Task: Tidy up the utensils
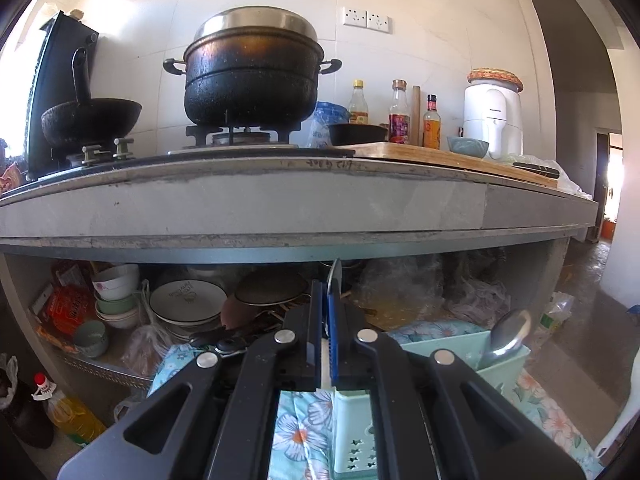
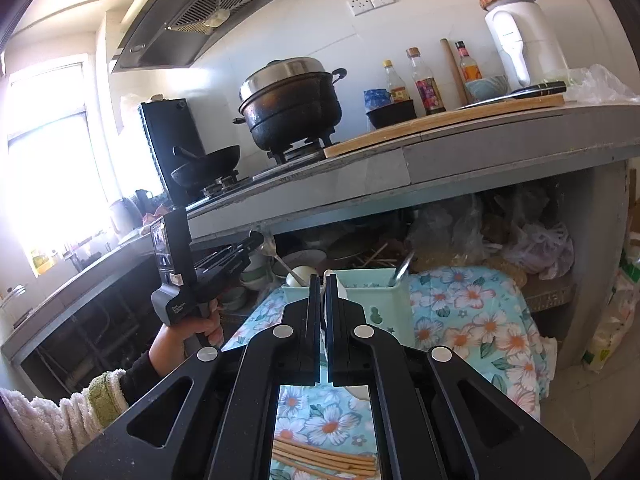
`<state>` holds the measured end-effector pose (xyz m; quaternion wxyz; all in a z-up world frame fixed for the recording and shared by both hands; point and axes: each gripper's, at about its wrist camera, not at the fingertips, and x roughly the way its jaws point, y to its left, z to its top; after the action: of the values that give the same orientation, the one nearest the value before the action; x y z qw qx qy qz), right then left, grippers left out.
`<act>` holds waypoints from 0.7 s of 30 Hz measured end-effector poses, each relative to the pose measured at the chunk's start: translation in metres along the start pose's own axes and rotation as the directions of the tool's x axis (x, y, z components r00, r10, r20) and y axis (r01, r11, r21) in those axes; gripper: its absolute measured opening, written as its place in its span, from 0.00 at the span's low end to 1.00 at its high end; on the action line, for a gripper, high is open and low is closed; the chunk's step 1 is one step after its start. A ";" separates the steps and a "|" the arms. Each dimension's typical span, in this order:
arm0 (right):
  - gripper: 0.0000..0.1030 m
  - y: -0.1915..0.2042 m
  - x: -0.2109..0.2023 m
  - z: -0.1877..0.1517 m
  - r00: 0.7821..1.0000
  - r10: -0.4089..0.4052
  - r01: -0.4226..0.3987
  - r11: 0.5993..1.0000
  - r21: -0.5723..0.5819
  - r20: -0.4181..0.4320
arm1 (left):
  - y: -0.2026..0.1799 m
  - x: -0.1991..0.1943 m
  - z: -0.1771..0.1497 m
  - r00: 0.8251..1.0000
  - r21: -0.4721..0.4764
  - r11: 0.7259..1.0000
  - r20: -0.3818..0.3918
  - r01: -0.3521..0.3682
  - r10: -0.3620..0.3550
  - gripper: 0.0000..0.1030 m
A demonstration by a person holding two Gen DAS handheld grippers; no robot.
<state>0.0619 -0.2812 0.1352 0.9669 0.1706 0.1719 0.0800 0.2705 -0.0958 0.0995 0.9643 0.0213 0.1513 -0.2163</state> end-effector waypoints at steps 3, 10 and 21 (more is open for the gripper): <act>0.01 0.000 0.000 0.001 1.000 0.005 -0.005 1.000 0.004 0.003 | 0.002 -0.003 -0.003 0.999 -0.033 0.999 -0.027 0.041 -0.042 0.02; 0.01 0.003 -0.001 0.001 1.000 0.010 -0.010 1.000 0.003 -0.002 | -0.002 0.006 -0.015 0.987 -0.038 0.996 -0.138 0.078 -0.083 0.02; 0.01 0.015 -0.005 0.005 1.000 0.000 0.000 1.000 -0.011 0.004 | 0.015 -0.011 -0.035 0.959 -0.191 0.958 -0.145 0.213 -0.242 0.37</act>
<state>0.0577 -0.2702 0.1463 0.9682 0.1655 0.1692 0.0807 0.2570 -0.0742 0.0692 0.9150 -0.0624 0.2514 -0.3094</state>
